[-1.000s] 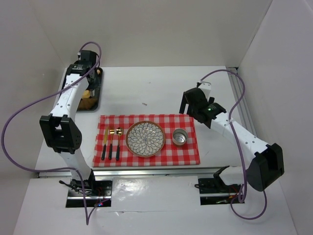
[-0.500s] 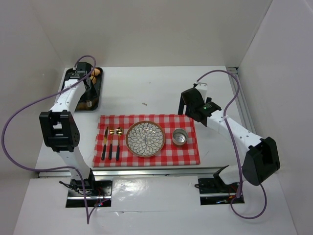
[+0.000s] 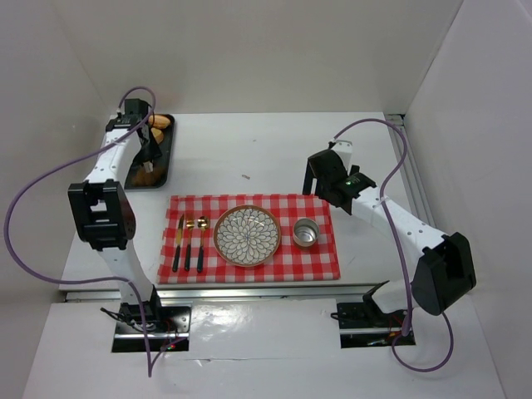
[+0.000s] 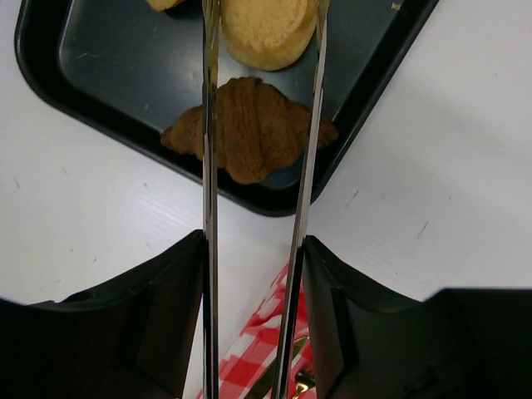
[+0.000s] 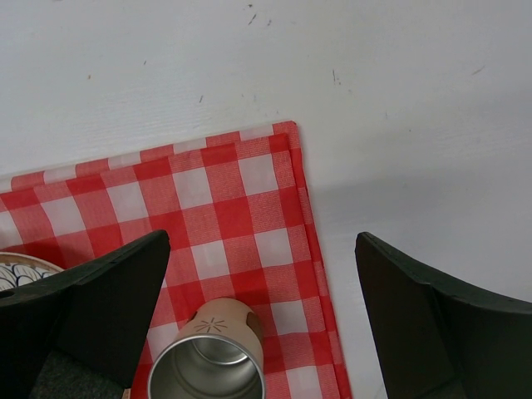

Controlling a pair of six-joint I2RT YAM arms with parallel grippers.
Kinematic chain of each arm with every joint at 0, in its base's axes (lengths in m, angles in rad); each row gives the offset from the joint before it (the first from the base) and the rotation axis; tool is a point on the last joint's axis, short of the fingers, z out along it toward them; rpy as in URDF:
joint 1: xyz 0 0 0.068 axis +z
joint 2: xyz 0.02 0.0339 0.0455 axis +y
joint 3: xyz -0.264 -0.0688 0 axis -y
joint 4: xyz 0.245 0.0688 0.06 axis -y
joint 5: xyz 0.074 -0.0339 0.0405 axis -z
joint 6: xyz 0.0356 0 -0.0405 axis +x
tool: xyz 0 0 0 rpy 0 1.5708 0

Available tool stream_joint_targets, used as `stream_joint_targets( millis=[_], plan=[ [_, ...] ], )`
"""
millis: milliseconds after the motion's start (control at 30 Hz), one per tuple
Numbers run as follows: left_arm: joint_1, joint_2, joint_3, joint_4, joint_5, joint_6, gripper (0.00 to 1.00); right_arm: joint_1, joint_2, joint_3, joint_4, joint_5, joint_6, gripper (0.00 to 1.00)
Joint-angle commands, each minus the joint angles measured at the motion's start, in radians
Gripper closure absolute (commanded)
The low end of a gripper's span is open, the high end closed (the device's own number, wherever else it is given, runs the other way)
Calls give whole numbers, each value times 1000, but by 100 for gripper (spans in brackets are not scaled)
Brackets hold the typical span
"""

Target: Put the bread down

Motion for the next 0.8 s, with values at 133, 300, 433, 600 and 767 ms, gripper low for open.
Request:
stream_joint_targets(
  millis=[133,300,433,600,767],
  plan=[
    [14,55,76,4,59,-11,53,8,-12,-1,49,23,0,0],
    [1,-19,87,4,70,-11,63,8,-12,20,29,43,0,0],
    [-32,-134,98,-7,61,-1,64,8,-12,20,29,43,0,0],
    [-147,-353,-65,13,100,-1,67,8,-34,31,18,72,0,0],
    [-348,-508,-241,2,119,21,67,8,-45,40,0,83,0,0]
  ],
)
